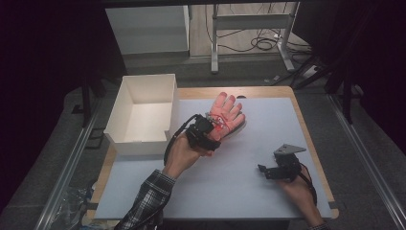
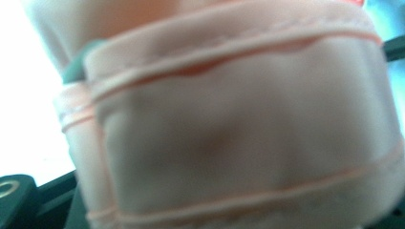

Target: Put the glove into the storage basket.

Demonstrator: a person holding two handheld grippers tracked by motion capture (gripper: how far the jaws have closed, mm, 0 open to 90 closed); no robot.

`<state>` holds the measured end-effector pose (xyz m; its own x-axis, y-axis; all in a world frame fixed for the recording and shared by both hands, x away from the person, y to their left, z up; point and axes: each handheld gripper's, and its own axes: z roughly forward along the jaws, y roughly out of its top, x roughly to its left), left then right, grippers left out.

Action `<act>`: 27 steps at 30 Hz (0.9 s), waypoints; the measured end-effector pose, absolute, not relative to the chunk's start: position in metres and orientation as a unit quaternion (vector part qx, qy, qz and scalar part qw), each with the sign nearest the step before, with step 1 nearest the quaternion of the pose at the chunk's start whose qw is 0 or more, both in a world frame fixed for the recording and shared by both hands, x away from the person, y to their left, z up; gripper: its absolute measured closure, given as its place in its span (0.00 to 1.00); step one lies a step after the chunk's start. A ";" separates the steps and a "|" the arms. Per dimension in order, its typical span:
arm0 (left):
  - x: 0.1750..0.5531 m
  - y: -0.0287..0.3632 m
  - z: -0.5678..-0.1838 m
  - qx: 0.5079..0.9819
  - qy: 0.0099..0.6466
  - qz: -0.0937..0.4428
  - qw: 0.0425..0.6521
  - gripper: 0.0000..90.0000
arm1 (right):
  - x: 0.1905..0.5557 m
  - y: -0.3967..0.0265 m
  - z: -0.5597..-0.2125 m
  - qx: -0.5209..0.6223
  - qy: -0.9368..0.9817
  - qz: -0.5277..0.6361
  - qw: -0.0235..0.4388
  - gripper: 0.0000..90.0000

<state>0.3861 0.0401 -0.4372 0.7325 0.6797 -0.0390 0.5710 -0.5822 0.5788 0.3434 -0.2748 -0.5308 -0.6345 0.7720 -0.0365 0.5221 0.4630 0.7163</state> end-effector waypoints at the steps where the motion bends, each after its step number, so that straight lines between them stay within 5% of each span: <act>1: 0.388 0.041 -0.435 0.884 0.354 0.096 0.289 0.48 | 0.343 -0.275 -0.531 0.387 0.836 0.345 0.181 0.17; 27: 0.426 0.076 -0.373 0.858 0.407 0.131 0.285 0.47 | 0.343 -0.275 -0.531 0.386 0.835 0.346 0.183 0.17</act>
<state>0.4264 0.0763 -0.3728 0.6339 0.7734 -0.0084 0.6246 -0.5055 0.5953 0.3434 -0.2749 -0.5313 -0.6346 0.7719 -0.0375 0.5187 0.4615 0.7197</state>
